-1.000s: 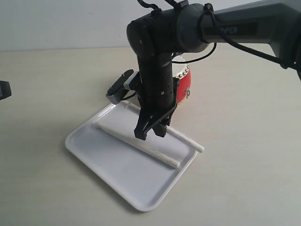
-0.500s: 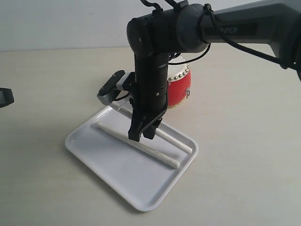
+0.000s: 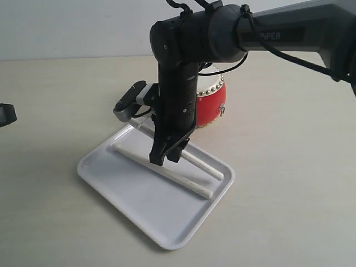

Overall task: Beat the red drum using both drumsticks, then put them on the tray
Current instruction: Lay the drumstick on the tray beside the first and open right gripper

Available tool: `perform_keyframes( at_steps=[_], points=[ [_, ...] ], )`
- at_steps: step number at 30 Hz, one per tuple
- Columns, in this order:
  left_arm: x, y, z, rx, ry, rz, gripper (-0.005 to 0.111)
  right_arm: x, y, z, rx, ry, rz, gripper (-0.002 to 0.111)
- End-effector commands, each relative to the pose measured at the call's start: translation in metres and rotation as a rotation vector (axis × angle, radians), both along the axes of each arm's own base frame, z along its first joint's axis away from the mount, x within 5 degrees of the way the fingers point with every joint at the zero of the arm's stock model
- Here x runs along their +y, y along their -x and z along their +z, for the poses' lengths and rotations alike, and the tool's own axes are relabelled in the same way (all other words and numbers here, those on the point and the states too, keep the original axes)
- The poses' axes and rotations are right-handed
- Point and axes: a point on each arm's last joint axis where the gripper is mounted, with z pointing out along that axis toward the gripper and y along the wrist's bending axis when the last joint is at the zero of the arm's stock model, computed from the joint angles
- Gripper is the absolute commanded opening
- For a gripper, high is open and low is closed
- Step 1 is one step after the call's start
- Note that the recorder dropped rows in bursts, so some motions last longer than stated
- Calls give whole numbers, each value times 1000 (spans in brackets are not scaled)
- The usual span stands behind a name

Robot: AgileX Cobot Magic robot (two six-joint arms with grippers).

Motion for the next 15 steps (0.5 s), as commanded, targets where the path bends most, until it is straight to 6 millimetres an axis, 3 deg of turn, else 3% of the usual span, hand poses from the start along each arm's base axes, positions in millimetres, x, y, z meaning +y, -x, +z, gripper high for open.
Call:
perform_keyframes(
  at_steps=[1, 5, 15],
  points=[
    [0, 0, 0, -5, 5, 4, 0, 1, -2, 2, -16, -10, -2, 22],
    [0, 0, 0, -5, 5, 4, 0, 2, -2, 2, -19, -12, -3, 28],
    [0, -1, 0, -6, 9, 8, 0, 2, -3, 2, -23, -16, -5, 28]
  ],
)
